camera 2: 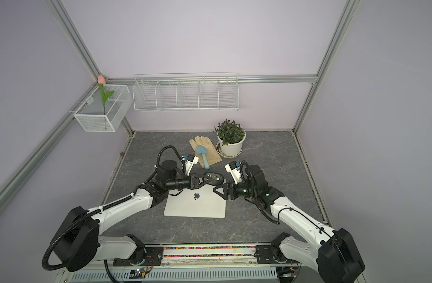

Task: Insert the wireless mouse receiver into the laptop
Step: Pick up the mouse from the center of the board, then remove the lid from the mouse.

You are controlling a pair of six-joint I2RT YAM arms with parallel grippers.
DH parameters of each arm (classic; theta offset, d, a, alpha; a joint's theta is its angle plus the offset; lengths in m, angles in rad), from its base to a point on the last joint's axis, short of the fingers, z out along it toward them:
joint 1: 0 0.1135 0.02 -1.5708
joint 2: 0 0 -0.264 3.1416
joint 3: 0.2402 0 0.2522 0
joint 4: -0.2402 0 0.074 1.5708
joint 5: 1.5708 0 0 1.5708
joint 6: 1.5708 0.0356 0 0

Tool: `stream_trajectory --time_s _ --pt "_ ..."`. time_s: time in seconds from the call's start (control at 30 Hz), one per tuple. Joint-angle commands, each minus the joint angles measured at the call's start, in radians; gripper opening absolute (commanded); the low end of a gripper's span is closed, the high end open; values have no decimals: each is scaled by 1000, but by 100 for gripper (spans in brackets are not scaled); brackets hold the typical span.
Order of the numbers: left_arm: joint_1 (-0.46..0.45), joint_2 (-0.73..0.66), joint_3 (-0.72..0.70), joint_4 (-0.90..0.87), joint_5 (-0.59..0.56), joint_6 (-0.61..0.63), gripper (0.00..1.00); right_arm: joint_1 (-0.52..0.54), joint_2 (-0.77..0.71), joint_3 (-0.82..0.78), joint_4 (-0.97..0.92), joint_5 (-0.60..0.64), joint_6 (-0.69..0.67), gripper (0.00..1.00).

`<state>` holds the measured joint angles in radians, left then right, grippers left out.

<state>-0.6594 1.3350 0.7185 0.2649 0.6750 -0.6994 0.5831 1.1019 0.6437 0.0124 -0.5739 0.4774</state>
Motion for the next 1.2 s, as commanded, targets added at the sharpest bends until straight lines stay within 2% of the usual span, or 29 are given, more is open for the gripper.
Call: stream_trajectory --time_s 0.0,0.27,0.9,1.03,1.17 --pt "-5 -27 -8 31 -21 -9 0 5 2 11 17 55 -12 77" --pt "-6 -65 -24 8 -35 7 0 -3 -11 10 38 114 7 77" --pt "-20 -41 -27 23 -8 14 0 -5 64 24 151 65 54 76" --pt "-23 -36 -21 27 -8 13 0 -5 85 28 152 51 51 73" --pt "-26 -26 -13 28 -4 12 0 -6 88 27 153 50 47 64"
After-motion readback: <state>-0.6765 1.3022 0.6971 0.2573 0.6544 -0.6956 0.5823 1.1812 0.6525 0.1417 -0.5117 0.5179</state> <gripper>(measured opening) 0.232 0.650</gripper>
